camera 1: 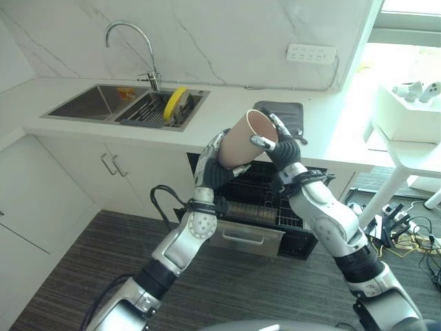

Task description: Place the dishes in the dishwasher.

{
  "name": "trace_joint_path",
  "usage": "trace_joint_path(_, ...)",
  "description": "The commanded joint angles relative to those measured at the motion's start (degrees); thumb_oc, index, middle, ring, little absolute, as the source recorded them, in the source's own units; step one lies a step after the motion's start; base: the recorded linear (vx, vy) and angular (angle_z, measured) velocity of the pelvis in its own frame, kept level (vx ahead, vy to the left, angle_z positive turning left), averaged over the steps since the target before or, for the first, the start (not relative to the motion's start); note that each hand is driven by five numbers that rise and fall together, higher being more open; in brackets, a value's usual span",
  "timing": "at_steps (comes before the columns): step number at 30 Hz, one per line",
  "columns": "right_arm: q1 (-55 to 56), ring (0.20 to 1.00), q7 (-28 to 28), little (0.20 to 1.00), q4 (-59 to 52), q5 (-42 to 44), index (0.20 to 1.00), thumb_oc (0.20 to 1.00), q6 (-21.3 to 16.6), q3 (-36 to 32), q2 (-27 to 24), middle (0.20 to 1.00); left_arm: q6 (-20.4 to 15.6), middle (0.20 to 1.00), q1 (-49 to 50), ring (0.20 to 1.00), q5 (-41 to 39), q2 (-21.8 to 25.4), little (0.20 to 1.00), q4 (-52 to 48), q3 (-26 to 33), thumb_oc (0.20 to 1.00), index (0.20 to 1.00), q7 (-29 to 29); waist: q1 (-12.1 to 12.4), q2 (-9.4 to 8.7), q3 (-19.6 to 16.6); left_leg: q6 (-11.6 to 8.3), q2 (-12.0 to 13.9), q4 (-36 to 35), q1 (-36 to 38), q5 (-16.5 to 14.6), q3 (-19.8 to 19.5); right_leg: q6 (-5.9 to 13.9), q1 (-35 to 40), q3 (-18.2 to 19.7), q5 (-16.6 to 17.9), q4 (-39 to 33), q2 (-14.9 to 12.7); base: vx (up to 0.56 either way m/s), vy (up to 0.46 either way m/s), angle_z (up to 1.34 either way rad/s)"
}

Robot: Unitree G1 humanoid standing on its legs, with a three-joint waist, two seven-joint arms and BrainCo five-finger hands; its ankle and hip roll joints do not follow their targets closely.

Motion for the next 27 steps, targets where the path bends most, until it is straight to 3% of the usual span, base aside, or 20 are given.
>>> trace_joint_path(1, -9.29, 1.0, 1.43, 1.0, -2.73, 1.53, 1.0, 1.0, -1.44, 0.46, 2.67, 1.0, -5.18, 0.2, -7.08, 0.2, 2.28, 0.39, 0.2, 1.65, -2.89, 0.2, 0.2, 2.24, 0.38, -2.18, 1.15, 0.11, 3.29, 0.04, 0.89, -3.7, 2.88, 4.49, 5.12, -1.13, -7.21, 0.36, -4.65, 0.0, 0.0, 0.0)
trace_joint_path(8, -9.47, 1.0, 1.76, 1.0, -1.07, 2.49, 1.0, 1.0, -1.51, 1.1, 3.29, 1.0, -7.78, 0.2, -7.32, 0.2, 2.43, -0.3, 0.2, 3.77, -2.92, 0.2, 0.2, 4.82, 0.33, -2.35, 1.07, 0.08, 3.35, 0.04, 0.95, -3.65, 3.11, 4.4, 5.16, -0.98, -7.24, 0.36, -4.57, 0.0, 0.0, 0.0)
trace_joint_path(20, -9.49, 1.0, 1.57, 1.0, -0.66, 1.29, 1.0, 1.0, -0.84, 1.44, 3.73, 1.0, -7.33, 0.2, -7.87, 0.2, -2.43, -0.97, 0.2, 1.74, -1.48, 0.2, 0.2, 4.5, 0.31, -2.28, 1.1, 0.23, 3.16, 0.04, 1.12, -3.74, 2.99, 4.4, 5.22, -1.01, -7.12, 0.36, -4.67, 0.0, 0.0, 0.0)
trace_joint_path(27, -9.58, 1.0, 2.39, 1.0, -0.74, 6.46, 1.0, 1.0, -0.28, 1.34, 4.22, 1.0, -7.66, 0.2, -8.13, 0.2, -4.45, -1.35, 0.2, -0.22, -0.36, 0.2, 0.2, 3.22, 0.51, -2.3, 1.22, 0.22, 3.19, 0.04, 1.19, -3.7, 2.88, 4.33, 5.34, -1.32, -7.09, 0.36, -4.63, 0.0, 0.0, 0.0)
